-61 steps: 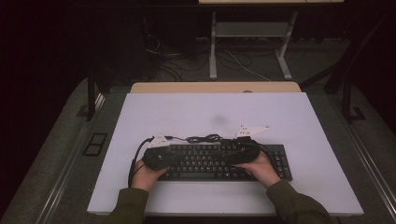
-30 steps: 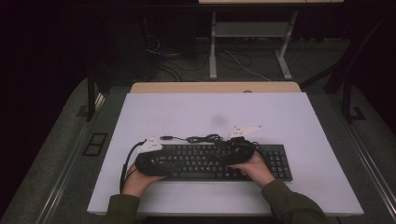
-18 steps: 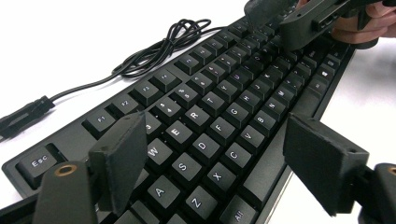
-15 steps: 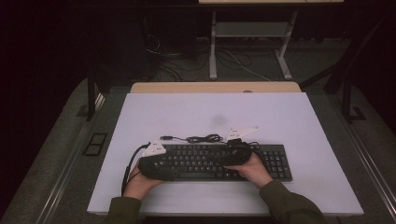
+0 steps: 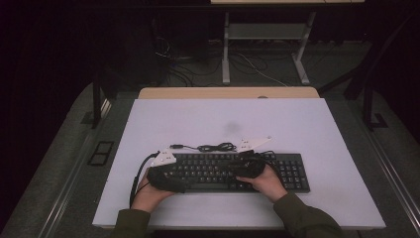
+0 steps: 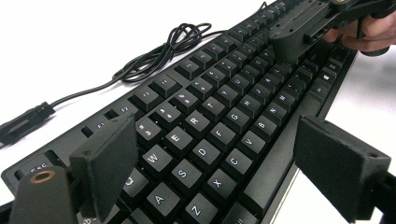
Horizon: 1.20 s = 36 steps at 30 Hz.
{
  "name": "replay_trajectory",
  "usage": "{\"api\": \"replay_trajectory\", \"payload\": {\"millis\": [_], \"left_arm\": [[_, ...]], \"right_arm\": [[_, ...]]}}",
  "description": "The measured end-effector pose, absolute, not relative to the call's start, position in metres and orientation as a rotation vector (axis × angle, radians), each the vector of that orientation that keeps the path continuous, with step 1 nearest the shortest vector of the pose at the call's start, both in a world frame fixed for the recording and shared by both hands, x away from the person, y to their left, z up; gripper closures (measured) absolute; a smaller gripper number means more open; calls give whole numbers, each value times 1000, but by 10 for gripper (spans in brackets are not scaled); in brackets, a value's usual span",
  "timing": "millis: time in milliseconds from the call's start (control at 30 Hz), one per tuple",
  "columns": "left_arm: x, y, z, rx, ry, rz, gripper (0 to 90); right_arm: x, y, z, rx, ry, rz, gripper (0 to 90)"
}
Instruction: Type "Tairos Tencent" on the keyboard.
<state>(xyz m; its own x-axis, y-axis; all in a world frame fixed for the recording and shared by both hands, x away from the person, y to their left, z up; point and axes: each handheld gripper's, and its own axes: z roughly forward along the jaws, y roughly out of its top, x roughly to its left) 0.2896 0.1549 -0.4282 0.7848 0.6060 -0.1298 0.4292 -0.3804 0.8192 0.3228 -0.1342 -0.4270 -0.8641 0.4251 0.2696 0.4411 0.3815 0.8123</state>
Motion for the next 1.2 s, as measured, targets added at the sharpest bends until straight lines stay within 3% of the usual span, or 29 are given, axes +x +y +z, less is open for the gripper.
{"api": "replay_trajectory", "payload": {"millis": [1200], "left_arm": [[289, 153, -429, 2031, 771, 233, 130]], "right_arm": [[311, -109, -441, -787, -2691, -1345, 893]]}}
